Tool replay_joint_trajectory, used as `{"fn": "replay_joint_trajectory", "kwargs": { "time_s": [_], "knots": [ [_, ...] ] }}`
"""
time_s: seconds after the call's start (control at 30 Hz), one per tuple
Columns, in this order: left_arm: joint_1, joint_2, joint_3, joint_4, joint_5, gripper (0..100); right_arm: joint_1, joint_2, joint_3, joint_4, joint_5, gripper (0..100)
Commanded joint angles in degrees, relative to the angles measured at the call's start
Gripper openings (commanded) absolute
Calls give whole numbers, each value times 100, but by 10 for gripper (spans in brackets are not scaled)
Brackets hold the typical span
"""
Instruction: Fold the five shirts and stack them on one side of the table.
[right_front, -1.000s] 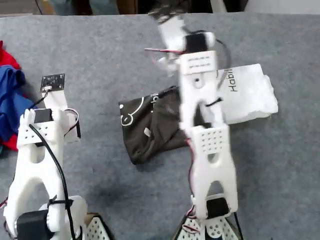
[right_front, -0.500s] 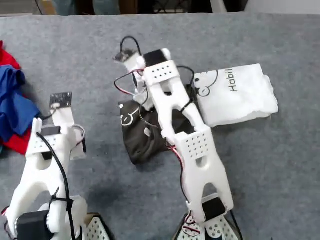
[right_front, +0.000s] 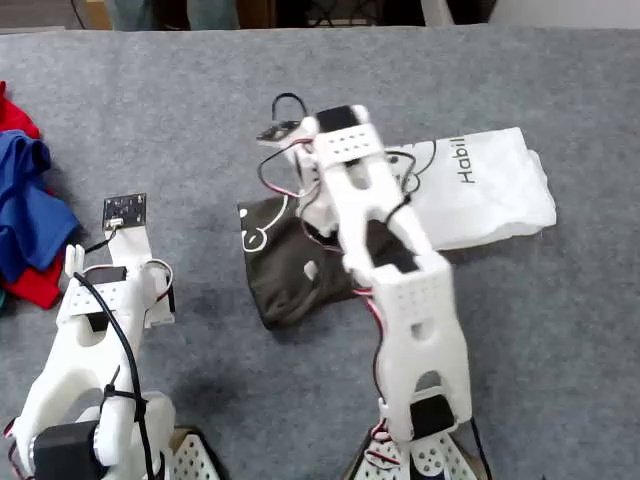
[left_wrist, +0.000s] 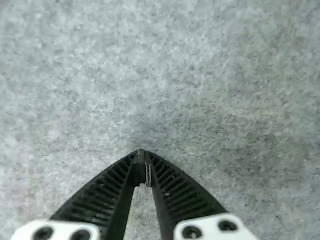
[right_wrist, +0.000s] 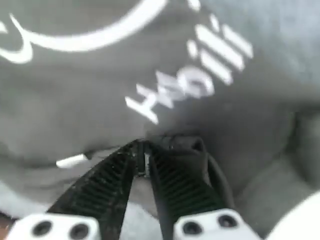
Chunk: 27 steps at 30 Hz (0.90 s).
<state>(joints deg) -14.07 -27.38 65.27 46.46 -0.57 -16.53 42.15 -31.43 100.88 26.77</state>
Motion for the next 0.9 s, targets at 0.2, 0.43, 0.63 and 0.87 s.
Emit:
{"fn": "replay_joint_trajectory", "kwargs": {
  "time_s": [0.2,0.43,0.63,0.87],
  "knots": [
    [66,-176,13,-70,0,29,1073,-2149,2299,35,334,15],
    [66,-176,13,-70,0,30,2470,-3125,3530,-79,774,15],
    [66,-176,13,-70,9,30,2725,-3978,3574,-79,844,15],
    [66,-176,13,-70,18,30,1099,-4338,3380,-774,-255,15]
  ]
}}
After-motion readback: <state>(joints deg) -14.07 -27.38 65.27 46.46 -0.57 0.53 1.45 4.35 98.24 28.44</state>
